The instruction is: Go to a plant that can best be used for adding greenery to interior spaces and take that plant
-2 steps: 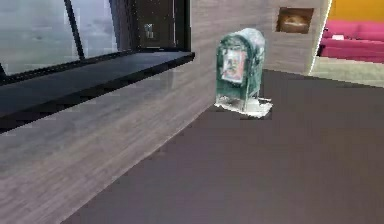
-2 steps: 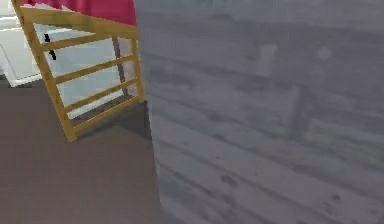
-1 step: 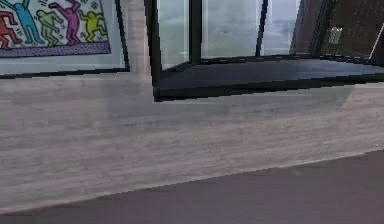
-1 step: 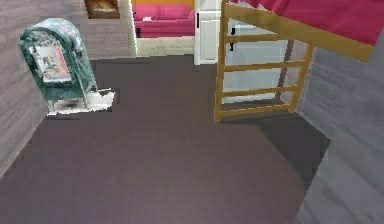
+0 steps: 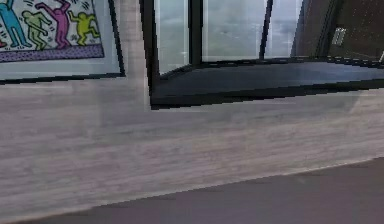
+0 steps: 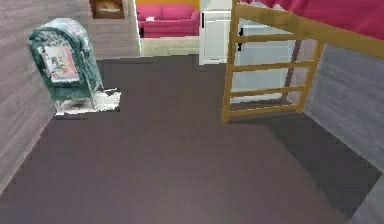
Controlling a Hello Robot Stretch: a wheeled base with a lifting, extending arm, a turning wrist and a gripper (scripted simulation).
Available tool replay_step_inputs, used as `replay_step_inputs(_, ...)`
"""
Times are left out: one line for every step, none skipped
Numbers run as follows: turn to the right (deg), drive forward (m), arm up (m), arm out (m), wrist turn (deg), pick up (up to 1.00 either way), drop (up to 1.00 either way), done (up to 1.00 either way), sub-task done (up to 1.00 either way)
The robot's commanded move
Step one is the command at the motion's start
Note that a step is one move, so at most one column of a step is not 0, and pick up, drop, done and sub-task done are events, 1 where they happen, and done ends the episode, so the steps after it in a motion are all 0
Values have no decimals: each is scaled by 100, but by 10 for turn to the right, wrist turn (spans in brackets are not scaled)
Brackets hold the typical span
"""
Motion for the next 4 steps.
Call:
replay_step_inputs(-300,0,0,0,0,0,0,0,0)
replay_step_inputs(0,45,0,0,0,0,0,0,0)
replay_step_inputs(-450,0,0,0,0,0,0,0,0)
replay_step_inputs(-450,0,0,0,0,0,0,0,0)
